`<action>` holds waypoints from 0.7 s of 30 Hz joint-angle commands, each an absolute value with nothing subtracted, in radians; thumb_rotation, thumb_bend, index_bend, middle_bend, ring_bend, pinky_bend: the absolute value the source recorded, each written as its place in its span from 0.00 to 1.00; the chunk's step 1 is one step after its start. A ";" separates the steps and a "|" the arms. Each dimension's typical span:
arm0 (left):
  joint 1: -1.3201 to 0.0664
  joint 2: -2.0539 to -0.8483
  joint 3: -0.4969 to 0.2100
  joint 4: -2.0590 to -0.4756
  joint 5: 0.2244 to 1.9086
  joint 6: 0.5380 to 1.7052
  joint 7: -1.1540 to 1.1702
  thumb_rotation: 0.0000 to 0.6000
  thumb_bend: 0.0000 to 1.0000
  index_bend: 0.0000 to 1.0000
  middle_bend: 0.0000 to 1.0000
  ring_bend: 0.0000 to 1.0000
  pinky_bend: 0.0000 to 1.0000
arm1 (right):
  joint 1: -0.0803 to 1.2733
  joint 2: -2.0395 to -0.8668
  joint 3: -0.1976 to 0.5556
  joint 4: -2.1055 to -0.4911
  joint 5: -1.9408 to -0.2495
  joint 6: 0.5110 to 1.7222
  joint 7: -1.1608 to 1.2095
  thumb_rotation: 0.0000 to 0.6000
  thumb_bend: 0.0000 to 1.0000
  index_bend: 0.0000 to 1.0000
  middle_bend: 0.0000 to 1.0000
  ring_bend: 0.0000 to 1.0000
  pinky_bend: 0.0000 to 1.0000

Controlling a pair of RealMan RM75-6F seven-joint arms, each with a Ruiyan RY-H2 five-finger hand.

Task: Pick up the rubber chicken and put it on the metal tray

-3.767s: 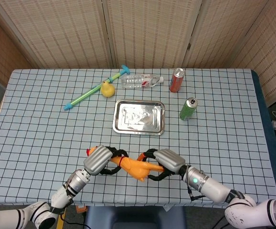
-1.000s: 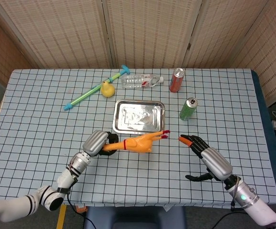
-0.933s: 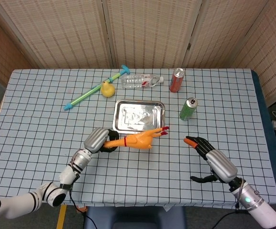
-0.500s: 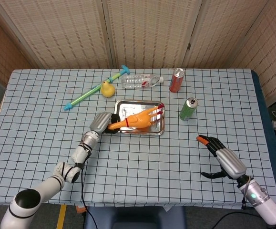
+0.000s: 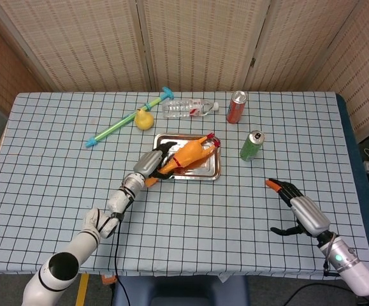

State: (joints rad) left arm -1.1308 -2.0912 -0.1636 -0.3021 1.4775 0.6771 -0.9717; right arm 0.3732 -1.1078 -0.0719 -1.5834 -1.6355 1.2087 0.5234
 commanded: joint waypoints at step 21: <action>-0.724 -1.471 0.024 -1.265 1.575 1.314 -0.319 1.00 0.33 0.00 0.00 0.00 0.05 | 0.211 -1.073 -0.074 -1.673 -1.641 1.426 0.134 1.00 0.11 0.00 0.00 0.00 0.00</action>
